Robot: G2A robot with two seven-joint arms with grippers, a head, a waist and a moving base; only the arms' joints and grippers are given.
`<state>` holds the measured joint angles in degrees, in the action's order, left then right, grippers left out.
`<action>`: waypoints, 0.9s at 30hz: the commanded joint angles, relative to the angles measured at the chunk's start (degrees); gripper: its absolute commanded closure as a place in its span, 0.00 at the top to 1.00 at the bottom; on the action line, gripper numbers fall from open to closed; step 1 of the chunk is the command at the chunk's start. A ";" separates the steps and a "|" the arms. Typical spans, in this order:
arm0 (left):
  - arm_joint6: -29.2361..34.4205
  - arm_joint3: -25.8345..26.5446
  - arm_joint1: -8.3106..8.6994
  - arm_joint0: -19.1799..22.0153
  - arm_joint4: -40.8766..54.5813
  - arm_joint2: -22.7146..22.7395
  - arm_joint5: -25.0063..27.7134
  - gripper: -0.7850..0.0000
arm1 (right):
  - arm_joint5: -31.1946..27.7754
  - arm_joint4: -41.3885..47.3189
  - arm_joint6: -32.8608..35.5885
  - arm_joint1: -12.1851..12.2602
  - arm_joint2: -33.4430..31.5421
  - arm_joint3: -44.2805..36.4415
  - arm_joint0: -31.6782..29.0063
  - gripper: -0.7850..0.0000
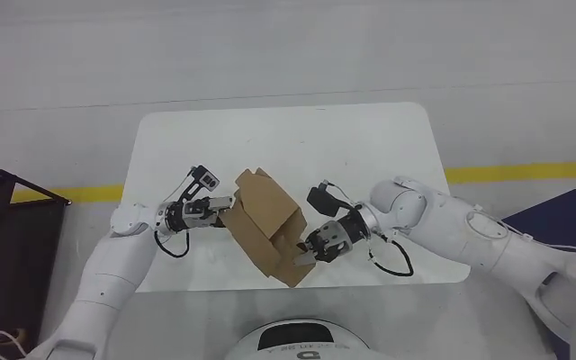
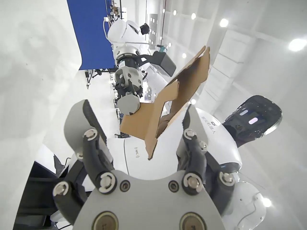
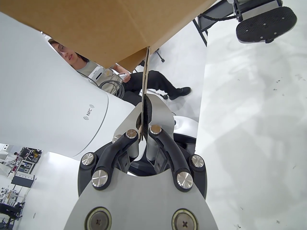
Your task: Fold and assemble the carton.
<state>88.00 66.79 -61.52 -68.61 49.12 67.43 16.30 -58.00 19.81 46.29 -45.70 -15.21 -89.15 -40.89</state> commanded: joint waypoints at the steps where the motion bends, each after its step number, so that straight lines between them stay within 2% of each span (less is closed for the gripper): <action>1: 0.00 0.81 0.25 -0.70 0.31 0.25 0.00 0.53 | 0.00 0.29 0.00 0.04 -0.15 -0.14 -0.11 0.00; 9: 0.00 3.91 1.38 -2.70 -0.10 0.52 0.01 0.48 | 0.00 0.94 0.00 -0.07 -0.26 -0.42 -0.56 0.00; 22: 0.00 2.15 1.66 -2.90 2.35 1.32 0.01 0.40 | 0.00 1.85 0.00 -0.27 -0.68 -1.38 -0.98 0.00; 27: 0.00 3.31 1.73 -3.12 2.50 0.82 0.01 0.42 | 0.00 1.71 0.00 -0.42 -0.51 -1.48 -1.01 0.00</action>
<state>88.00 69.96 -59.77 -71.72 51.16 68.16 16.31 -58.00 21.59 46.29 -46.07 -15.77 -90.66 -41.95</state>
